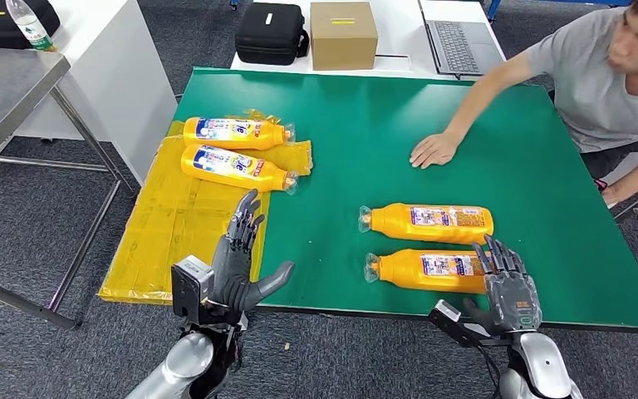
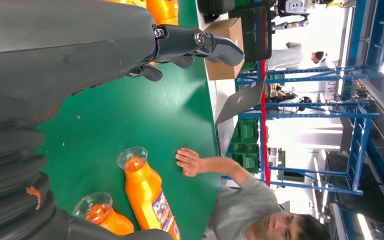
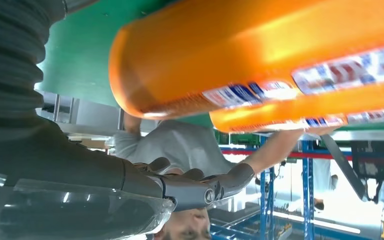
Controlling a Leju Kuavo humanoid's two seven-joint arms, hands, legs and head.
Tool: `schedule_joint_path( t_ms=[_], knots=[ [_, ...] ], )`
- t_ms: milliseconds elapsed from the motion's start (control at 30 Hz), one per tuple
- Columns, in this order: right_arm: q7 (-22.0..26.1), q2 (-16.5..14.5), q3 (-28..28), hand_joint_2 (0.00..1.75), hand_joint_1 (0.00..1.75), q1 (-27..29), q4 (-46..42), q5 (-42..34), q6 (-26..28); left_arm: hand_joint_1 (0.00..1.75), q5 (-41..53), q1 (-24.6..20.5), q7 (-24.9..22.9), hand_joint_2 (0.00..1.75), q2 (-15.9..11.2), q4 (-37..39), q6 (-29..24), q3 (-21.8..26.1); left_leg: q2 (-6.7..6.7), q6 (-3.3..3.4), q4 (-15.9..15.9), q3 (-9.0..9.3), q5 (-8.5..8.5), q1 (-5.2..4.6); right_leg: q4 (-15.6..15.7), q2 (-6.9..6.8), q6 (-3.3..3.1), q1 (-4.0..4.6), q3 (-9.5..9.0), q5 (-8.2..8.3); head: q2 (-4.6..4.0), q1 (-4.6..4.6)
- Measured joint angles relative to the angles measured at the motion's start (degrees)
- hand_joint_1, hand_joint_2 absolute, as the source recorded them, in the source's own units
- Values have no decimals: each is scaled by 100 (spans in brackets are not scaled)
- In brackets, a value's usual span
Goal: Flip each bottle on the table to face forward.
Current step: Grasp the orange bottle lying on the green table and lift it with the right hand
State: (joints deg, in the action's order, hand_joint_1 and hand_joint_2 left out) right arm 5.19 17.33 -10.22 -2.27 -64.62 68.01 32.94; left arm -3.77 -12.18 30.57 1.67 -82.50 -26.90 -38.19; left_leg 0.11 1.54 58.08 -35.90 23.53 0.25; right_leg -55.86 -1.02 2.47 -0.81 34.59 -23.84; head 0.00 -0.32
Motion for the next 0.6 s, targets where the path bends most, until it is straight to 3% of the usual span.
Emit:
schedule_joint_path(
  t_ms=[600],
  knots=[
    [4, 317, -344, 175, 0, -207, 372, -2, -282, 0, -157, -69, 10, 175, 2, 57, 37, -107, 1, 1, 0, 5, 0, 0, 2, 2, 1, 0, -3, 1, 0, 0]
  ],
)
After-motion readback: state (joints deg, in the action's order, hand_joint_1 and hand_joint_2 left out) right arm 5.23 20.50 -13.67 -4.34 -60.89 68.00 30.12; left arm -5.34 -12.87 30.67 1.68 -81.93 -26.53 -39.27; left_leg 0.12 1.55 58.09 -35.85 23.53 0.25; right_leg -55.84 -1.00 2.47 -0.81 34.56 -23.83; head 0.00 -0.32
